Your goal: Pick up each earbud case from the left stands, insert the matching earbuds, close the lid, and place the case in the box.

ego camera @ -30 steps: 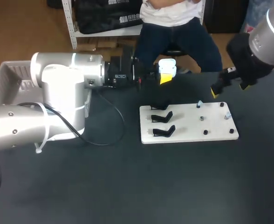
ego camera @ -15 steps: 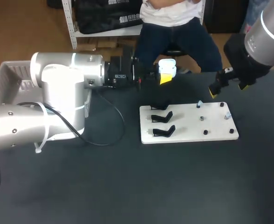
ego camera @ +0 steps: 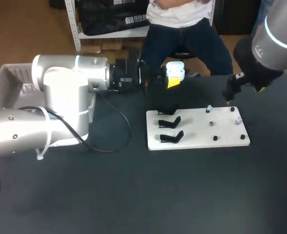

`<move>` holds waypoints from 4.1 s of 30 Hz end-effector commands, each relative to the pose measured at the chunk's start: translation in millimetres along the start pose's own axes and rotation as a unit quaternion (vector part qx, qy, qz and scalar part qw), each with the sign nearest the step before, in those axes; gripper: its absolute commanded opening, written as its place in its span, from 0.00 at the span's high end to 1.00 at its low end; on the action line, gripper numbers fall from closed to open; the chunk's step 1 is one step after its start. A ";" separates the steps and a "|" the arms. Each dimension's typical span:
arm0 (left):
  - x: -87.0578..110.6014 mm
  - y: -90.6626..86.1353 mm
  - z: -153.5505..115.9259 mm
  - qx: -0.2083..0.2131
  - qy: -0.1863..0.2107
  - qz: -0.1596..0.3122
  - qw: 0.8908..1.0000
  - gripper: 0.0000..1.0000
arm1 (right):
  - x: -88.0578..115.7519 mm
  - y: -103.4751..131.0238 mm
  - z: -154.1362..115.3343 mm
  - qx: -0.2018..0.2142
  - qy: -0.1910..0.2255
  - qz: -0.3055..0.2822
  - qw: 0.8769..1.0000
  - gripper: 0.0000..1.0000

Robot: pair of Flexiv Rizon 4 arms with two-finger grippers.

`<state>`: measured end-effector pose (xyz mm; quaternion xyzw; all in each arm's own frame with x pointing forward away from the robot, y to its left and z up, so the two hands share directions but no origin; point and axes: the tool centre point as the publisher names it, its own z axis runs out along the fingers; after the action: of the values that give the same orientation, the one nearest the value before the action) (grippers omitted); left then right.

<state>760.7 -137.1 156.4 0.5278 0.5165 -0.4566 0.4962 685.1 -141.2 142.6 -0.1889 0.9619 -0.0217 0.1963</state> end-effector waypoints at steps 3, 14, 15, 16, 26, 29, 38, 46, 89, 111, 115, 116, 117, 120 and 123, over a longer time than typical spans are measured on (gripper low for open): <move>1.4 -1.5 -0.4 -0.003 -0.003 0.003 1.000 1.00 | 12.6 2.7 32.4 0.023 0.031 -0.014 0.999 0.00; 1.4 -1.5 -0.4 -0.003 -0.003 0.003 1.000 1.00 | 18.8 -10.9 77.5 0.021 0.062 -0.029 0.997 0.00; 1.4 -1.5 -0.4 -0.003 -0.003 0.003 1.000 1.00 | 18.4 -11.6 81.0 0.020 0.062 -0.029 0.997 0.00; 1.4 -1.5 -0.4 -0.003 -0.003 0.003 1.000 1.00 | 18.0 -12.1 84.0 0.018 0.052 -0.026 0.998 0.00; 1.4 -1.5 -0.4 -0.003 -0.003 0.003 1.000 1.00 | 29.6 -8.6 94.7 0.020 0.037 -0.032 0.999 0.00; 1.4 -1.5 -0.4 -0.003 -0.003 0.003 1.000 1.00 | 32.4 -10.1 95.2 0.020 0.043 -0.029 0.998 0.00; 1.4 -1.5 -0.4 -0.003 -0.003 0.003 1.000 1.00 | 35.7 -12.7 97.8 0.013 0.063 -0.032 0.997 0.00; 1.4 -1.5 -0.4 -0.003 -0.003 0.003 1.000 1.00 | 31.2 -15.5 107.0 0.018 0.079 -0.058 0.995 0.13; 1.4 -1.5 -0.4 -0.003 -0.003 0.003 1.000 1.00 | 29.4 -19.3 119.0 0.017 0.101 -0.063 0.993 0.66; 1.4 -1.5 -0.4 -0.003 -0.003 0.003 1.000 1.00 | 27.9 -18.9 110.8 0.015 0.104 -0.059 0.993 1.00; 1.4 -1.5 -0.4 -0.003 -0.003 0.003 1.000 1.00 | 23.5 -20.8 94.2 0.022 0.101 -0.056 0.993 1.00; 1.4 -1.5 -0.4 -0.003 -0.003 0.003 1.000 1.00 | 22.3 -19.9 90.0 0.024 0.100 -0.054 0.993 1.00; 1.4 -1.5 -0.4 -0.003 -0.003 0.003 1.000 1.00 | 20.0 -18.6 81.3 0.025 0.101 -0.052 0.993 1.00; 1.4 -1.5 -0.4 -0.003 -0.003 0.003 1.000 1.00 | 14.8 -15.3 63.6 0.026 0.111 -0.041 0.993 1.00; 1.4 -1.5 -0.4 -0.003 -0.003 0.003 1.000 1.00 | 8.3 -7.3 42.5 0.024 0.119 -0.038 0.992 1.00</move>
<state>760.7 -137.2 156.5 0.5278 0.5167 -0.4566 0.4960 703.9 -157.2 75.4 -0.2174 0.9689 -0.0721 0.0939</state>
